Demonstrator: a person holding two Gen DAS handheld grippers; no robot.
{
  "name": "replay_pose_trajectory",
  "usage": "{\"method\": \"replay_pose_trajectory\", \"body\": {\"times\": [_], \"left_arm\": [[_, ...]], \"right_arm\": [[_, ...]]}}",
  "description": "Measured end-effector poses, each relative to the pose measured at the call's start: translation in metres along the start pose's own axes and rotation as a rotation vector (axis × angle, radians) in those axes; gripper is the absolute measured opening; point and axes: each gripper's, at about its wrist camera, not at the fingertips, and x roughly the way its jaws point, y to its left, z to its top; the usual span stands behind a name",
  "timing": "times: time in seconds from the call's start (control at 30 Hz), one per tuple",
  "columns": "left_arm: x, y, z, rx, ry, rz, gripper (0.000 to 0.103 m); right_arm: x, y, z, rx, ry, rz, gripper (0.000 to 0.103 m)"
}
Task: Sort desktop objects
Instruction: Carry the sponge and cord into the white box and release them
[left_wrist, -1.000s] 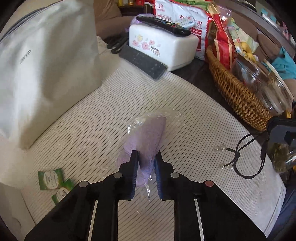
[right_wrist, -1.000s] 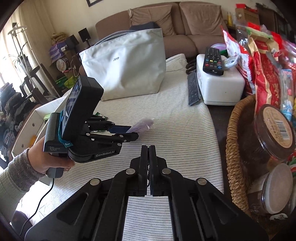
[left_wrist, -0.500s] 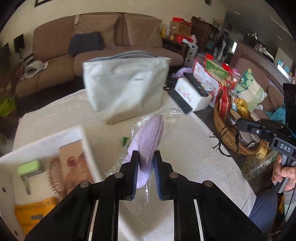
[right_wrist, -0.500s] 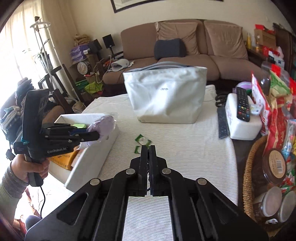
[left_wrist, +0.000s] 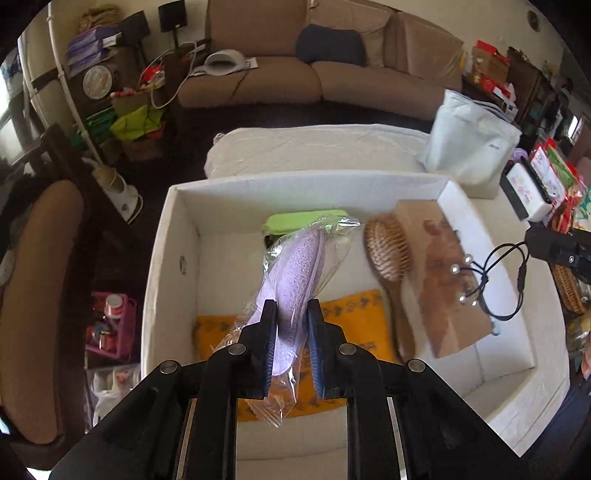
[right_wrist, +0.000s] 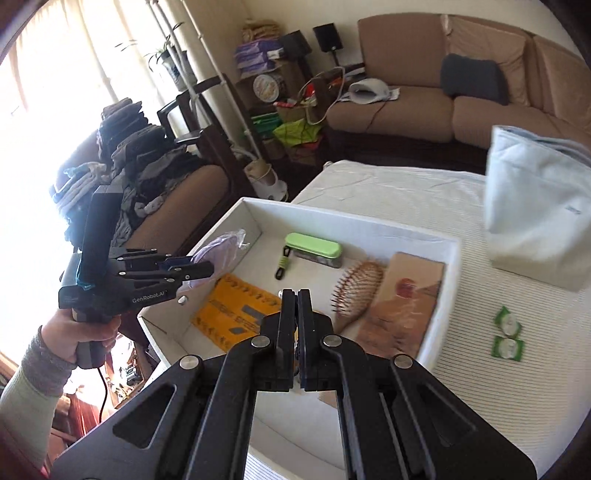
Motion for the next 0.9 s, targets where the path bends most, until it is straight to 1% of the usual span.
{"method": "replay_pose_trajectory", "body": {"times": [0.13, 0.23, 0.27, 0.33, 0.43, 0.53, 0.57, 0.6, 0.63, 0.67, 0.73, 0.77, 0.83, 0.87, 0.9], "left_arm": [[0.03, 0.022, 0.007, -0.009, 0.035, 0.025, 0.015], [0.046, 0.031, 0.011, -0.006, 0.04, 0.028, 0.015], [0.05, 0.033, 0.012, -0.005, 0.042, 0.029, 0.015], [0.058, 0.033, 0.015, 0.002, 0.049, 0.039, 0.015], [0.068, 0.031, 0.019, 0.021, 0.056, 0.052, 0.015], [0.08, 0.027, 0.025, 0.044, 0.072, 0.108, 0.015], [0.084, 0.026, 0.028, 0.042, 0.079, 0.127, 0.015], [0.088, 0.026, 0.031, 0.027, 0.085, 0.149, 0.015], [0.092, 0.025, 0.033, 0.012, 0.09, 0.173, 0.015], [0.096, 0.025, 0.035, 0.004, 0.094, 0.193, 0.015], [0.11, 0.021, 0.037, 0.014, 0.122, 0.266, 0.016], [0.116, 0.019, 0.037, 0.017, 0.141, 0.29, 0.016], [0.125, 0.018, 0.037, -0.011, 0.16, 0.311, 0.024], [0.129, 0.02, 0.037, -0.037, 0.172, 0.313, 0.03], [0.131, 0.022, 0.037, -0.066, 0.182, 0.287, 0.044]], "right_arm": [[0.079, 0.022, 0.015, -0.003, 0.067, 0.03, 0.002], [0.131, 0.026, 0.022, -0.005, 0.119, 0.02, 0.002], [0.146, 0.023, 0.022, -0.003, 0.137, 0.009, 0.002], [0.173, 0.016, 0.021, -0.014, 0.177, -0.042, 0.002], [0.202, -0.002, 0.016, -0.023, 0.233, -0.113, 0.002], [0.214, -0.015, 0.012, -0.035, 0.281, -0.181, 0.004], [0.215, -0.018, 0.011, -0.029, 0.289, -0.184, 0.006], [0.214, -0.022, 0.01, -0.022, 0.296, -0.18, 0.006], [0.211, -0.023, 0.009, -0.02, 0.294, -0.182, 0.012], [0.207, -0.024, 0.008, -0.025, 0.284, -0.192, 0.021], [0.196, -0.022, 0.008, -0.034, 0.257, -0.188, 0.03], [0.19, -0.022, 0.008, -0.032, 0.246, -0.172, 0.03], [0.178, -0.022, 0.008, -0.021, 0.225, -0.139, 0.03], [0.173, -0.023, 0.008, -0.018, 0.218, -0.123, 0.03], [0.168, -0.022, 0.009, -0.016, 0.213, -0.114, 0.03]]}}
